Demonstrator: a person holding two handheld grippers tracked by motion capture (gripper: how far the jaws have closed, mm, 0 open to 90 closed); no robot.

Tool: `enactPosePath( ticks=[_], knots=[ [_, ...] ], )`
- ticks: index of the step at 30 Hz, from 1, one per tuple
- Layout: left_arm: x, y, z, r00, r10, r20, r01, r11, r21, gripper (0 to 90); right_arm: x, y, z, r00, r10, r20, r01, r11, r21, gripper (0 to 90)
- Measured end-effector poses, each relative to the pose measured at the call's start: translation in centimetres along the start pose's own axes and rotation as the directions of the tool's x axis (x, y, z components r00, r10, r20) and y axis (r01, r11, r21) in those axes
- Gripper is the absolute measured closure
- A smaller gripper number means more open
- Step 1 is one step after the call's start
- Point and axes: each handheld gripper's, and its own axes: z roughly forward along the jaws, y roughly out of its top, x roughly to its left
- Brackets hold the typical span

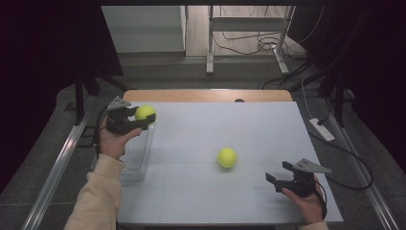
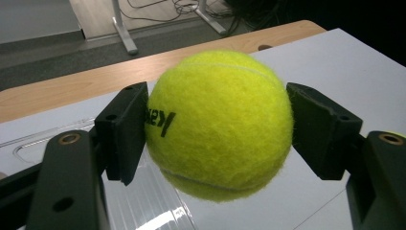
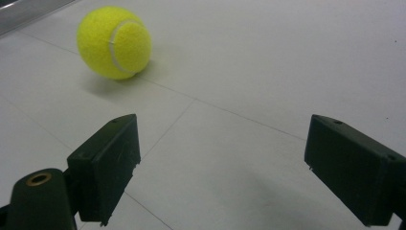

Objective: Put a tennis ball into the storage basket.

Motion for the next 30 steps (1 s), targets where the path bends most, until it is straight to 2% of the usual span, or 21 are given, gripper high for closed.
enactPosePath(
  ticks=[10, 23, 30],
  knots=[
    [0.7, 0.0, -0.4, 0.9998, -0.006, -0.018, 0.006, 1.0, -0.003, 27.6, 0.0, 0.0, 0.0, 1.0, -0.002, 0.0, 0.002, 1.0, -0.001, 11.7],
    [2.1, 0.3, -0.5, 0.9979, -0.009, -0.065, 0.009, 0.9999, 0.008, 27.6, 0.0, 0.0, 0.0, 1.0, -0.003, 0.002, 0.003, 1.0, 0.0, 11.7],
    [3.1, 0.4, -0.4, 0.9962, -0.03, -0.082, 0.031, 0.9994, 0.011, 27.6, 0.0, 0.0, 0.0, 1.0, -0.002, 0.003, 0.002, 1.0, 0.0, 11.8]
  ],
)
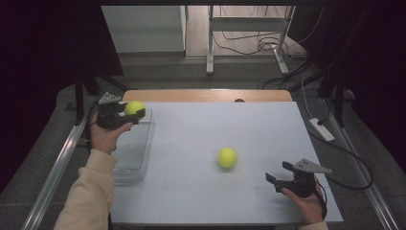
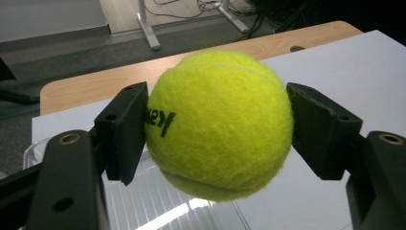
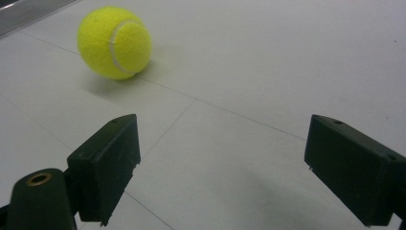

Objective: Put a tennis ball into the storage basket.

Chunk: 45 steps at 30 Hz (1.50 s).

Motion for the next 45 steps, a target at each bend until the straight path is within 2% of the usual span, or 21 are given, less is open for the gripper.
enactPosePath(
  ticks=[4, 16, 29, 45],
  knots=[
    [0.7, 0.0, 0.1, 0.9998, -0.019, -0.012, 0.019, 0.9998, 0.001, 27.6, 0.0, 0.0, 0.0, 1.0, 0.001, -0.002, -0.001, 1.0, -0.003, 11.7],
    [2.1, 0.0, -0.1, 0.9977, -0.037, -0.057, 0.037, 0.9993, 0.006, 27.6, 0.0, 0.0, 0.0, 1.0, 0.0, 0.0, 0.0, 1.0, 0.002, 11.7],
    [3.6, -0.2, 0.2, 0.9925, -0.061, -0.106, 0.064, 0.9976, 0.025, 27.6, 0.1, 0.0, 0.1, 1.0, 0.0, -0.001, 0.0, 1.0, 0.003, 11.8],
    [4.8, -0.4, 1.0, 0.9882, -0.072, -0.136, 0.08, 0.995, 0.06, 27.6, 0.1, -0.1, 0.2, 1.0, -0.003, -0.002, 0.003, 1.0, 0.007, 11.8]
  ],
)
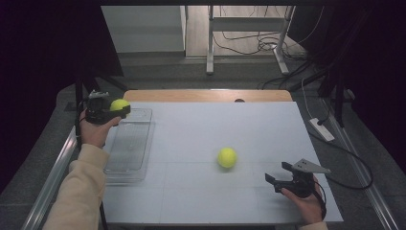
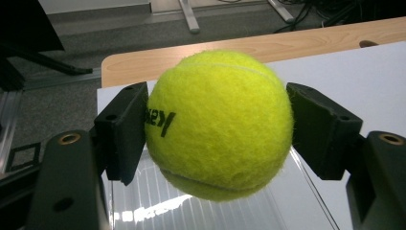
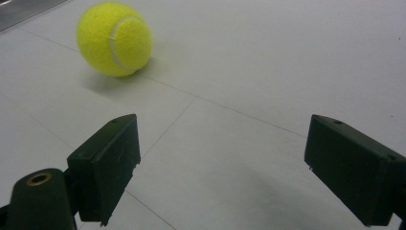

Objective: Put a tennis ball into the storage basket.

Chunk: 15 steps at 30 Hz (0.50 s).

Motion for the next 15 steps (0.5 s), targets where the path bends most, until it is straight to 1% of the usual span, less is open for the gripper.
enactPosePath(
  ticks=[11, 15],
  knots=[
    [0.2, -0.2, 0.8, 1.0, 0.001, -0.004, -0.001, 0.9996, 0.03, 27.6, 0.0, 0.0, 0.0, 1.0, 0.003, 0.001, -0.003, 1.0, 0.0, 11.8],
    [0.4, -0.3, 1.3, 1.0, -0.001, -0.003, 0.002, 0.9986, 0.052, 27.6, 0.0, -0.1, 0.0, 1.0, 0.003, 0.002, -0.003, 1.0, 0.001, 11.8]
  ],
)
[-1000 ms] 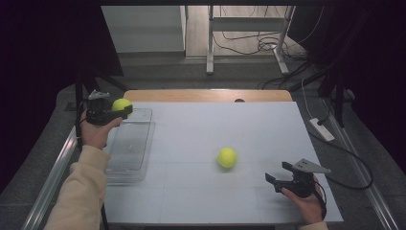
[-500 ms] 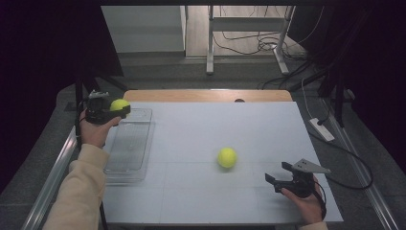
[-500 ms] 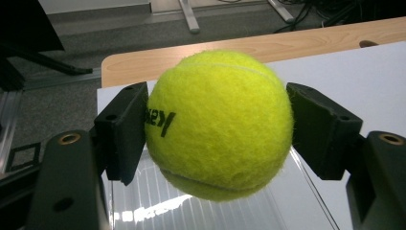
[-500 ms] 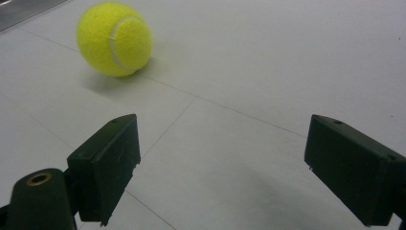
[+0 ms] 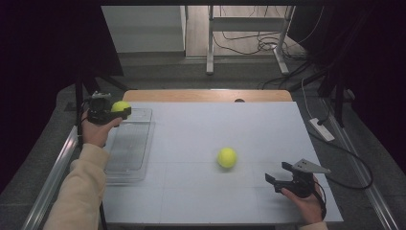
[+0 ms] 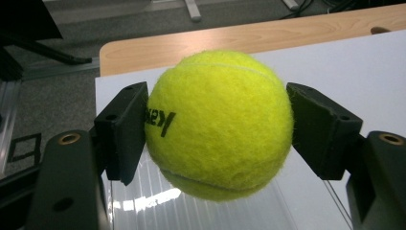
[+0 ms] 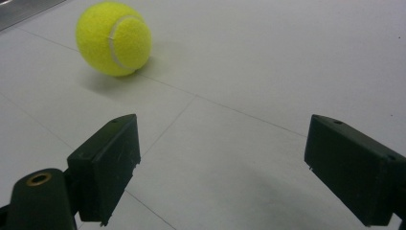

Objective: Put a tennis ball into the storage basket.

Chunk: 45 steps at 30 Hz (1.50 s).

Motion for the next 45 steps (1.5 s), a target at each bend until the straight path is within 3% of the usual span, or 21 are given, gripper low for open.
enactPosePath(
  ticks=[18, 33, 45],
  knots=[
    [0.9, -0.5, 2.0, 0.9999, -0.004, -0.016, 0.005, 0.9971, 0.077, 27.6, -0.1, -0.1, 0.0, 1.0, 0.0, 0.0, 0.0, 1.0, 0.004, 11.8],
    [1.5, -1.0, 3.8, 0.9994, -0.017, -0.03, 0.021, 0.9898, 0.141, 27.5, -0.2, -0.2, 0.0, 1.0, 0.003, 0.004, -0.003, 1.0, 0.006, 11.8],
    [1.5, -1.6, 4.8, 0.9992, 0.0, -0.039, 0.008, 0.9796, 0.201, 27.5, -0.2, -0.3, 0.0, 1.0, 0.003, 0.005, -0.003, 1.0, 0.006, 11.8]
  ],
)
